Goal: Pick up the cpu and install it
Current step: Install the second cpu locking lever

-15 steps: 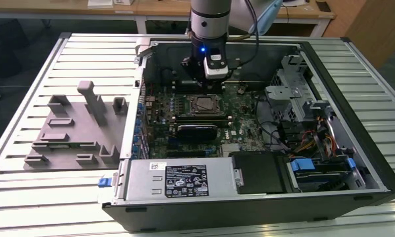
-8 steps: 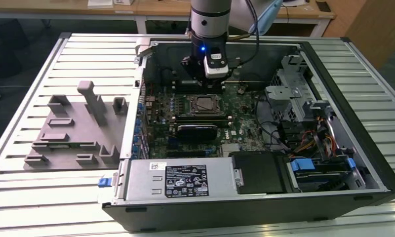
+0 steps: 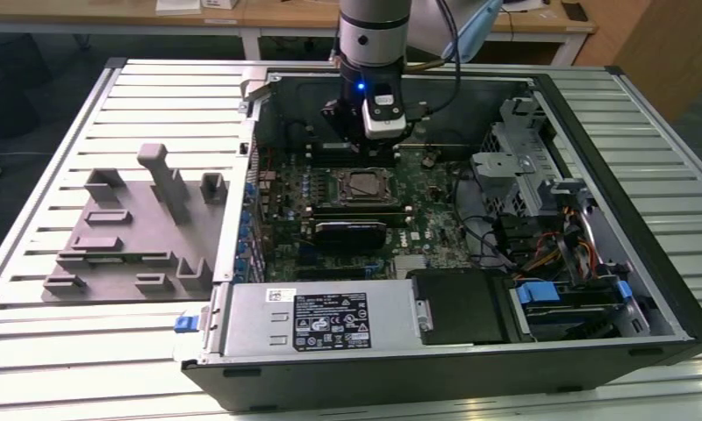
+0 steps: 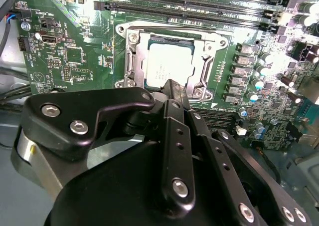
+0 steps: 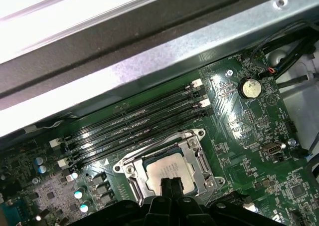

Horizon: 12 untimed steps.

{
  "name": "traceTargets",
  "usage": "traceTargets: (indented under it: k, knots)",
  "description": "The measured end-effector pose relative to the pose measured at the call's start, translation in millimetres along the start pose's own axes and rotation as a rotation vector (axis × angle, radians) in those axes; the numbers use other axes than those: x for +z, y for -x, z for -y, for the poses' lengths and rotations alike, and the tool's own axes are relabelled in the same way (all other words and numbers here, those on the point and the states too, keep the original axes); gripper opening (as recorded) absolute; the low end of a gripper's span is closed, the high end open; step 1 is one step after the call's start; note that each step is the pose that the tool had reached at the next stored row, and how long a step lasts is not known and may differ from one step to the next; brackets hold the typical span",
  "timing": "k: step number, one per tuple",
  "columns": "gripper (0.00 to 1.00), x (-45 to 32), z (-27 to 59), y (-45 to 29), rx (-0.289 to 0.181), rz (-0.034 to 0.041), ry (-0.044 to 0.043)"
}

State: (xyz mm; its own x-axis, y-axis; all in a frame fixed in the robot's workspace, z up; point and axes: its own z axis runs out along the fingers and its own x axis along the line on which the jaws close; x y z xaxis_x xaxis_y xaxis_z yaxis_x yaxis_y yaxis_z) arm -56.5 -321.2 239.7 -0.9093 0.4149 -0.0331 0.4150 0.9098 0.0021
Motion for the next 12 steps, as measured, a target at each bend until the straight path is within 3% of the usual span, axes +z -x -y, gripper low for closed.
traceTargets:
  k: [12]
  knots:
    - [0.11,-4.4,-0.2,0.6,-0.055,-0.0001,0.0021]
